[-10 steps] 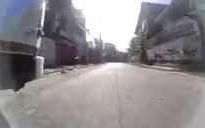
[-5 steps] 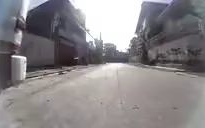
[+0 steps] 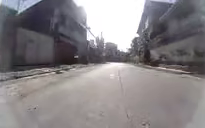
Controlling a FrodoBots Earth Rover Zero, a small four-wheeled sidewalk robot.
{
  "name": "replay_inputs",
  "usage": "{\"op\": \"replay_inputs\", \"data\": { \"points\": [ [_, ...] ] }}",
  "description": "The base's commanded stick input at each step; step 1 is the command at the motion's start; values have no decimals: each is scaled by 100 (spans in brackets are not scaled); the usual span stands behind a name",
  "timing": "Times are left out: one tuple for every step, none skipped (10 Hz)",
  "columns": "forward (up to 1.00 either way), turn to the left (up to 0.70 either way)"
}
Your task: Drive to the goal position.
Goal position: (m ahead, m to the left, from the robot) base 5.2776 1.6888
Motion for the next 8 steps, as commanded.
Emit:
{"op": "replay_inputs", "data": {
  "points": [
    [70,0],
    [70,0],
    [70,0],
    [70,0],
    [70,0],
    [70,0],
    [70,0],
    [70,0]
  ]
}}
